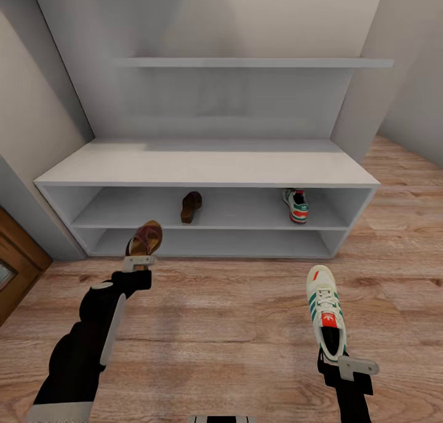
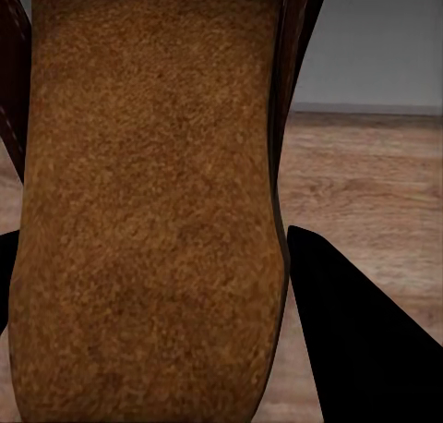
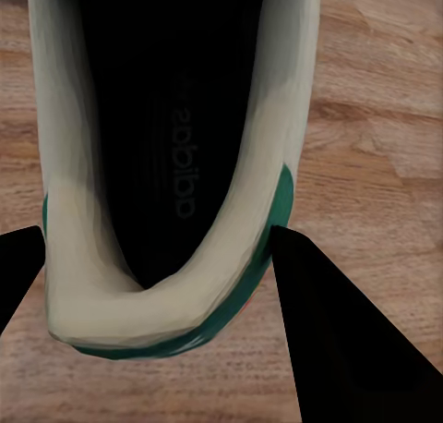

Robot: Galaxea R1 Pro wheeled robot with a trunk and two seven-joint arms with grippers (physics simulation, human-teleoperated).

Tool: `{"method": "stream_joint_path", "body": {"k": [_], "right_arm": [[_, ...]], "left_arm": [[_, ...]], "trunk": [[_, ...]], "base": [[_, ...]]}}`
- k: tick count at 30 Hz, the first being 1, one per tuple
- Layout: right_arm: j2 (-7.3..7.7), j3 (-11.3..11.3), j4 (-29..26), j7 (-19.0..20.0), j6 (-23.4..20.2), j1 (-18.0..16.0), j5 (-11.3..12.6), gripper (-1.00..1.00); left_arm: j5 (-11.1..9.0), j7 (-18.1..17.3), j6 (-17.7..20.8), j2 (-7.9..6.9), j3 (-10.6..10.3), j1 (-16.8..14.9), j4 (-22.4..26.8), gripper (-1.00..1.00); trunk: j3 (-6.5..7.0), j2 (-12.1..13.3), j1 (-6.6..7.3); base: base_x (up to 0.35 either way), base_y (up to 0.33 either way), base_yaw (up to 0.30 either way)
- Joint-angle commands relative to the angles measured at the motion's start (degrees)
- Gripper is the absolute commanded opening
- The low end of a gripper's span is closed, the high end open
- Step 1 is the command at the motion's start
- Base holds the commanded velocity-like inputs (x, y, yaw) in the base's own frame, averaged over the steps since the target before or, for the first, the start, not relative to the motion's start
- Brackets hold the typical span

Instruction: Pick up the two gym shoes and the two sandals from the corridor floor and place them onto the hallstand (shoe rack) in the corridor, making sure they are on the rack and not on the floor. Arrange them so the two gym shoes are next to each other and the two sandals are next to each other.

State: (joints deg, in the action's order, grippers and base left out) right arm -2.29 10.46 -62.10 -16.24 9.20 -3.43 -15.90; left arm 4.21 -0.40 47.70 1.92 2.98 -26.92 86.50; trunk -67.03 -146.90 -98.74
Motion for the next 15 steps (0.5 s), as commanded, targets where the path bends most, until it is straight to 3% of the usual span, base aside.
{"method": "stream_joint_path", "body": {"k": [1,15], "right_arm": [[0.0,0.0,-0.01,-0.02,0.03,0.0,0.08,-1.0],[0.0,0.0,0.4,-0.02,0.03,0.0,0.01,-1.0]], "left_arm": [[0.11,-0.09,0.02,0.02,0.0,-0.07,0.02,-1.0],[0.11,-0.17,0.15,0.06,0.1,-2.9,-0.12,-1.0]], "trunk": [[0.0,0.0,0.0],[0.0,0.0,0.0]], "base": [[0.0,0.0,0.0],[0.0,0.0,0.0]]}}
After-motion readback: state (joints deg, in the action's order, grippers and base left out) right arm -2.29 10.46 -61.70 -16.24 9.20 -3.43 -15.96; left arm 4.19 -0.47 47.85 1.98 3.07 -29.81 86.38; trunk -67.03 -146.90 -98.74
